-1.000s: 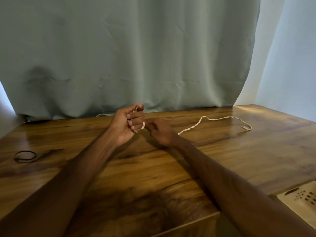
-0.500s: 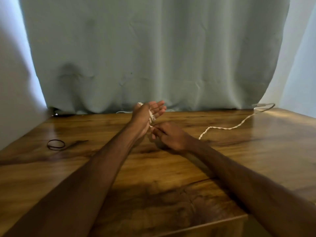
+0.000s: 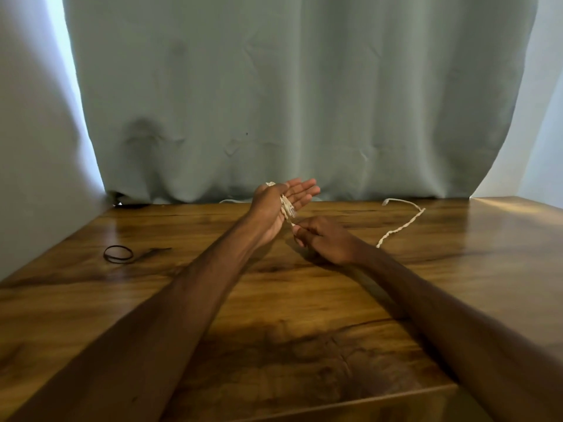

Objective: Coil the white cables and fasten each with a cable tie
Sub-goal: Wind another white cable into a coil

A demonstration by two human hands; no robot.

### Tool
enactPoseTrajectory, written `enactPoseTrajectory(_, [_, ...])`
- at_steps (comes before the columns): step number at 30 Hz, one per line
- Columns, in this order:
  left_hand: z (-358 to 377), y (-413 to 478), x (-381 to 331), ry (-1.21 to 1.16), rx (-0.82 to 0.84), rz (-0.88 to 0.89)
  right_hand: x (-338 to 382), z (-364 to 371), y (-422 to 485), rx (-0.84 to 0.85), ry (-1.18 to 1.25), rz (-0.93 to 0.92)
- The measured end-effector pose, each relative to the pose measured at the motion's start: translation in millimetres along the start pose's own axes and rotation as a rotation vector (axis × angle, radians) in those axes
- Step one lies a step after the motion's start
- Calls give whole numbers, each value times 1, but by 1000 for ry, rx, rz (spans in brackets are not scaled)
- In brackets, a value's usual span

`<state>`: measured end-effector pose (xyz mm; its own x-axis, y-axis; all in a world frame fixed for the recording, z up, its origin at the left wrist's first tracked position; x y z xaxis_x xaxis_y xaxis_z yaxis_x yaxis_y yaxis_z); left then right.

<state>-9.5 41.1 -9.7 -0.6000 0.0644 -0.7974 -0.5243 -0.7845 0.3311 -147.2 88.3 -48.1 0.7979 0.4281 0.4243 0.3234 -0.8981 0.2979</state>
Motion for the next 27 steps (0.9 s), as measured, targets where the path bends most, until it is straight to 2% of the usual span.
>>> enactPoseTrajectory(4, [-10,6,-1,85,-75,47,21,-3,-2,47,18,-25])
enactPoseTrajectory(9, [-16,6,6,356,-92,19,28,-5,-8,105,-41,-65])
enactPoseTrajectory(12, [-21,2,8,566,-61,56,28,-11,-10,134,-9,-82])
enactPoseTrajectory(16, [-29,-9,15,844,-10,80,29,-22,-14,149,181,-60])
enactPoseTrajectory(19, [-26,-15,13,969,80,37,34,-32,-19,72,238,-103])
enactPoseTrajectory(21, [-23,-16,11,932,137,-66,35,-37,-19,-49,169,-155])
enactPoseTrajectory(25, [-20,-16,7,576,339,-434,21,-48,-15,-306,36,-240])
enactPoseTrajectory(27, [-17,-17,2,492,463,-504,13,-54,-15,-399,39,-259])
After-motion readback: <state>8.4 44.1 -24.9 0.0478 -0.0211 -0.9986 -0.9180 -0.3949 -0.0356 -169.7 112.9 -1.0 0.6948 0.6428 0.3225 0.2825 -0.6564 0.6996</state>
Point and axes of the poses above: each hand's wrist, its own y-axis towards the middle knuckle, its own z-axis out of the palm, x = y × z, the point moved 1 cm from there along y, towards the middle knuckle, and after that the axes turned 7 degrees about x, right-handed, at the moved point
